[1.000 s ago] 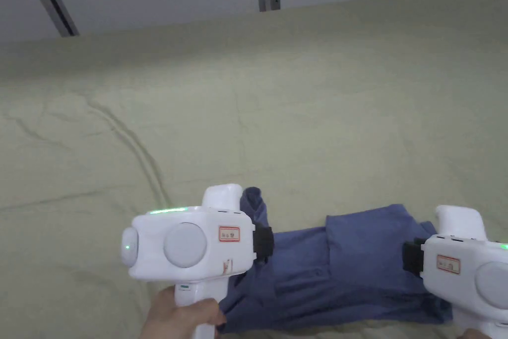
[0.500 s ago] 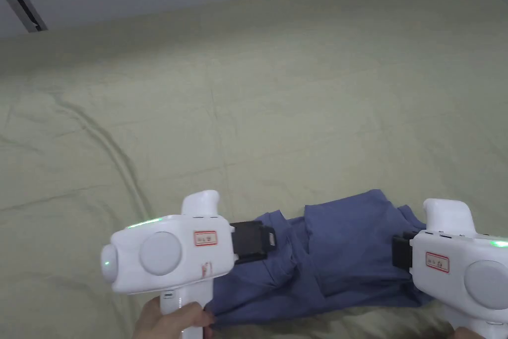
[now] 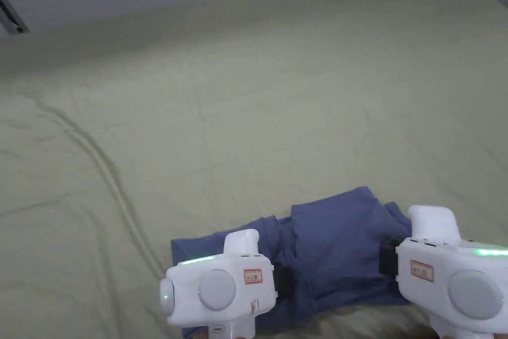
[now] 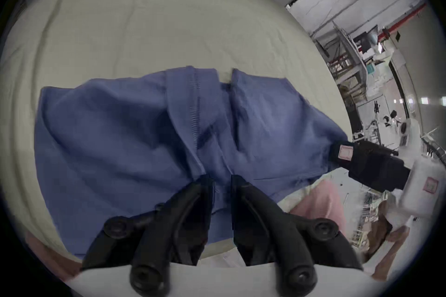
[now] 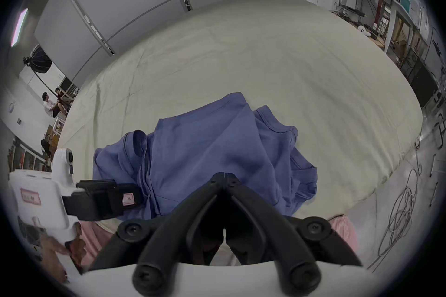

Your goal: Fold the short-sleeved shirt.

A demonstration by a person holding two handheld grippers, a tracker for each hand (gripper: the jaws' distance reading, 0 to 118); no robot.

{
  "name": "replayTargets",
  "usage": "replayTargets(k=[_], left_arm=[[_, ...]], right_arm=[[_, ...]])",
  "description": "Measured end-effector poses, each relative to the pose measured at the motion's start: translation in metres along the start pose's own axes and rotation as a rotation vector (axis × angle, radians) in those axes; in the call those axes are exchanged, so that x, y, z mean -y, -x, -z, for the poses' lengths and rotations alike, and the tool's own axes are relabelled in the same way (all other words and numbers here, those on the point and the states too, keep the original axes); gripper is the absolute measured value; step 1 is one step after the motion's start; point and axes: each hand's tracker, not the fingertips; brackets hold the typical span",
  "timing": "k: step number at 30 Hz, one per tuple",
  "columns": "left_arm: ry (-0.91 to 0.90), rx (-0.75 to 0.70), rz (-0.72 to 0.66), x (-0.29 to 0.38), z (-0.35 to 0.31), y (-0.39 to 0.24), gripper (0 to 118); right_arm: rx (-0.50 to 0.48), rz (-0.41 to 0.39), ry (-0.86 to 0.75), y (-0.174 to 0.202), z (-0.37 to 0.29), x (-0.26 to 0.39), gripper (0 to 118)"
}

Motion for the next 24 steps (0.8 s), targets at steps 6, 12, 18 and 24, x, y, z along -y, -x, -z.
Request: replayTargets(k=[6,12,18,24], left_arm=[[0.001,-0.005,0.079,-0.004,0.005,-0.018,16],[-0.065,0.122,0.042,-0.004,-0.031,0.008,16],[-0.219,0.202,-0.15,-0.009,-0.112,0.091,73],[-0.19,0.09,-0.251,0.001,-0.119,0.157,94]], right_arm=[[0.019,0.019,-0.002,-0.005,-0.001,0.0,0],[0.033,-0.002,-0.012,0.001,-0.009,0.0,0],[0.021,-0.014,-0.011,0.016,-0.01,-0.001,0],[0.009,-0.056,-0.001,0.038,-0.006,0.0,0]])
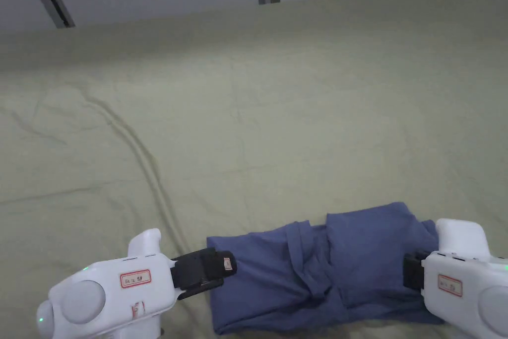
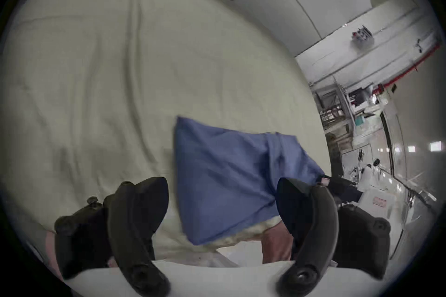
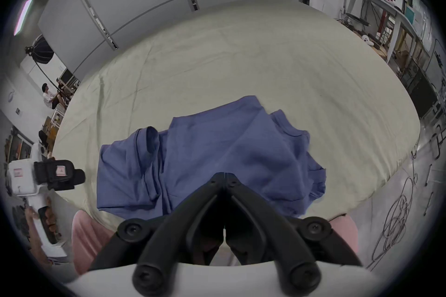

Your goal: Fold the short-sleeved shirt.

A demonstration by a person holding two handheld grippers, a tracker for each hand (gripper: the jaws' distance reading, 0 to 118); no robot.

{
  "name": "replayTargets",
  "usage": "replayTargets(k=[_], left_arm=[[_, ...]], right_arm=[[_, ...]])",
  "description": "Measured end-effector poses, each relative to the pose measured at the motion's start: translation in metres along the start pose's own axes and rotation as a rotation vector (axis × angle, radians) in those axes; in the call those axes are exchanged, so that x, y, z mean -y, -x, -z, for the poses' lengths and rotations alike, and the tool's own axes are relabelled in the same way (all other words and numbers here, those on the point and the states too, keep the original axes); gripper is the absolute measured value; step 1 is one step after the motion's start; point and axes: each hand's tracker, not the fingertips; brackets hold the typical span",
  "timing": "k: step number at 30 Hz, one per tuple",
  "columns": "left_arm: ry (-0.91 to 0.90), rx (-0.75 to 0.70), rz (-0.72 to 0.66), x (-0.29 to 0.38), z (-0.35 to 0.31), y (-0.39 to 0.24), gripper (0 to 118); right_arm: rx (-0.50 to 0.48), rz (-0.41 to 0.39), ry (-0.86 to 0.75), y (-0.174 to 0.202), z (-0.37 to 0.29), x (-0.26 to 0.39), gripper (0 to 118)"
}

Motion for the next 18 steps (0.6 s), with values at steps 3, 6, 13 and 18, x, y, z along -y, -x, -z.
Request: replayTargets(k=[3,6,13,18], left_arm=[[0.084,0.06,-0.094,0.008,0.025,0.011,94],[0.15,0.145,-0.18,0.01,0.054,0.031,93],[0.148,0.303,-0.283,0.02,0.069,0.035,84],[0.176,0.242,-0.233,0.022,0.071,0.038,13]], right_arm=[[-0.008,-0.023,0.018,0.011,0.004,-0.001,0],[0.004,-0.058,0.019,0.02,0.003,-0.003,0],[0.023,-0.049,0.015,0.019,0.003,-0.01,0],[0.029,-0.065,0.02,0.023,0.003,-0.012,0]])
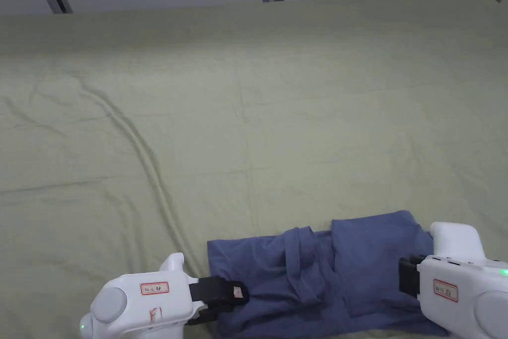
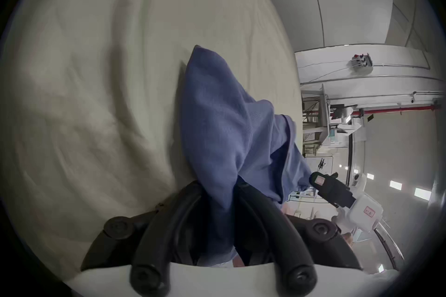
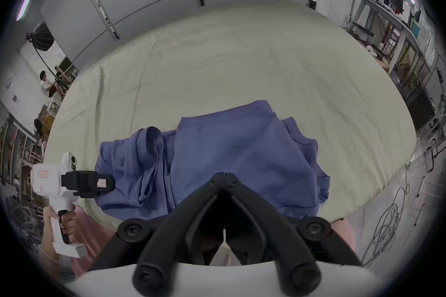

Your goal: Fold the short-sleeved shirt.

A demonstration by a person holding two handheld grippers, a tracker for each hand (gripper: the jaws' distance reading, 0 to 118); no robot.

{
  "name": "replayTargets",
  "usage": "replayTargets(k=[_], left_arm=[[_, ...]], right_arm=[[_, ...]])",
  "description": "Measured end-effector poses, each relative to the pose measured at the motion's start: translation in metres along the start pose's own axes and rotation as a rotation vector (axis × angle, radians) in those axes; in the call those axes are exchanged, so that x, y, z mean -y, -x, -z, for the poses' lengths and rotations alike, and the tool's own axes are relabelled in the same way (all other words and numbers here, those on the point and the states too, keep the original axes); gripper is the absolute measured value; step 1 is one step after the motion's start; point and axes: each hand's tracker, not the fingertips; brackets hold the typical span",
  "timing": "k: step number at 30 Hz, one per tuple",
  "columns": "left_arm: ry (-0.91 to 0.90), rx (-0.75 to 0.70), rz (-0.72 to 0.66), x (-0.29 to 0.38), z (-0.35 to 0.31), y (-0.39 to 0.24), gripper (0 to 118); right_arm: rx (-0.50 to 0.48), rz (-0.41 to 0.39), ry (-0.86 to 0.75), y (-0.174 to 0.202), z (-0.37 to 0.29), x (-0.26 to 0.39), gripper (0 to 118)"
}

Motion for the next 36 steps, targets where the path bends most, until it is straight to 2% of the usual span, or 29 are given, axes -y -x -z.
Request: replayTargets(k=[6,9,13,14,17,19,22,25,29,31,36], left_arm=[[-0.026,-0.004,0.074,-0.011,-0.028,-0.018,13],[-0.082,-0.089,0.149,-0.026,-0.07,-0.01,13],[-0.119,-0.18,0.151,-0.038,-0.13,0.01,13],[-0.156,-0.283,0.197,-0.042,-0.149,0.017,13],[-0.18,-0.382,0.176,-0.05,-0.183,0.037,13],[-0.157,-0.358,0.135,-0.044,-0.191,0.038,13],[-0.164,-0.374,0.152,-0.034,-0.186,0.021,13],[-0.189,-0.471,0.17,-0.033,-0.177,-0.006,13],[-0.222,-0.643,0.325,-0.015,-0.159,-0.086,13],[-0.214,-0.615,0.445,-0.004,-0.145,-0.121,13],[-0.146,-0.495,0.547,0.01,-0.077,-0.18,13]], right_arm=[[0.003,-0.016,0.002,0.009,-0.001,-0.003,0],[-0.007,-0.013,-0.001,0.014,-0.002,-0.004,0],[-0.014,-0.021,0.003,0.022,0.0,-0.002,0],[-0.014,-0.027,0.005,0.023,0.001,-0.002,0],[-0.023,-0.031,0.01,0.025,0.003,0.001,0],[-0.027,-0.033,0.014,0.027,0.004,0.003,0],[-0.027,-0.039,0.021,0.028,0.005,0.006,0],[-0.037,-0.035,0.024,0.027,0.005,0.007,0],[-0.031,-0.043,0.01,0.02,-0.001,0.007,0],[-0.03,-0.032,-0.001,0.014,-0.004,0.006,0],[-0.026,0.003,-0.021,-0.003,-0.007,0.007,0]])
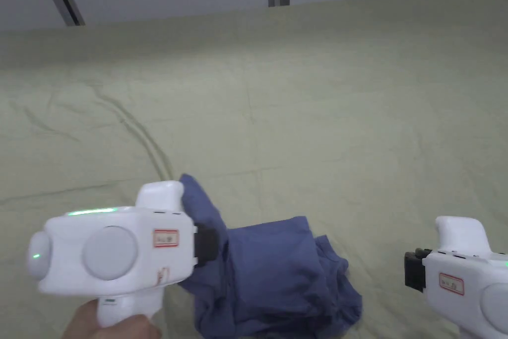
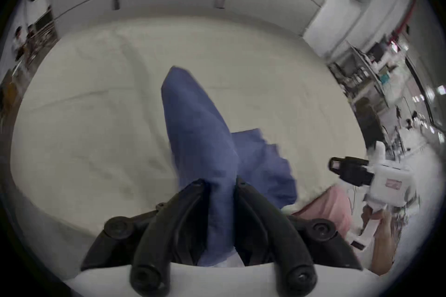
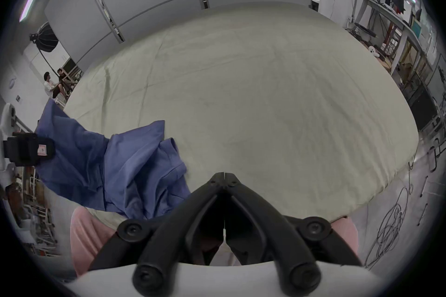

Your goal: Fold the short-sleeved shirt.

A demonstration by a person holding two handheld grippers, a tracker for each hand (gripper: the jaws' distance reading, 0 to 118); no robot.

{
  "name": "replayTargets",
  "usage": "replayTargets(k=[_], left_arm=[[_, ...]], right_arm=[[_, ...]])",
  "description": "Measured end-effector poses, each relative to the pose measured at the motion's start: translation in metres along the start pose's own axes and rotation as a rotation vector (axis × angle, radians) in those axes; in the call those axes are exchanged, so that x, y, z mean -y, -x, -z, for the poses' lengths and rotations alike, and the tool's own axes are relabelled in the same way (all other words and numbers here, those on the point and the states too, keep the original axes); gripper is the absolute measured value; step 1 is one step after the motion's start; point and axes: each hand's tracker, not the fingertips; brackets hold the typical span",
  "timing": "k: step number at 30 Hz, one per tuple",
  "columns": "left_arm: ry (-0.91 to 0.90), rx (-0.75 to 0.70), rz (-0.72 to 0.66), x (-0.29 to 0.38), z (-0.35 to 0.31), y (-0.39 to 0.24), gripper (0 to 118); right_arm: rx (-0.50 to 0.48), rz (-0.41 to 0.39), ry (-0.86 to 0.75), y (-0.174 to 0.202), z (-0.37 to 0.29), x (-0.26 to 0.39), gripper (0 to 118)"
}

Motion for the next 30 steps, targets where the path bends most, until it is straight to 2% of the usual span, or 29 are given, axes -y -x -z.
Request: replayTargets(k=[3,5,7,8,12,17,18,19,20,21,25,30], left_arm=[[0.054,0.044,0.093,-0.002,0.044,-0.043,13],[0.09,0.102,0.093,0.0,0.076,-0.062,22],[0.157,0.147,0.084,0.004,0.104,-0.075,65],[0.196,0.172,0.102,0.007,0.113,-0.081,81],[0.209,0.214,0.115,0.014,0.118,-0.086,88],[0.113,0.22,0.035,0.001,0.085,-0.047,87],[0.087,0.21,0.001,-0.001,0.079,-0.038,82],[0.063,0.201,-0.02,-0.003,0.075,-0.028,69],[0.043,0.198,-0.035,-0.004,0.07,-0.021,47],[0.039,0.166,-0.051,-0.003,0.072,-0.013,20],[0.085,0.172,-0.079,0.009,0.097,0.006,16],[0.132,0.258,-0.111,0.033,0.129,-0.011,16]], right_arm=[[-0.003,0.028,-0.003,-0.01,-0.002,0.003,0],[-0.002,0.048,-0.005,-0.017,-0.003,0.005,0],[-0.002,0.064,0.002,-0.024,-0.003,0.007,0],[0.0,0.074,0.004,-0.028,-0.003,0.008,0],[0.004,0.095,0.009,-0.038,-0.005,0.01,0],[0.004,0.103,0.009,-0.043,-0.003,0.012,0],[0.002,0.107,0.009,-0.043,-0.002,0.012,0],[0.0,0.111,0.009,-0.043,-0.001,0.012,0],[-0.001,0.114,0.01,-0.042,0.0,0.013,0],[-0.003,0.115,0.013,-0.042,0.002,0.013,0],[-0.023,0.112,0.022,-0.04,0.004,0.015,0],[-0.025,0.116,0.029,-0.041,0.009,0.015,0]])
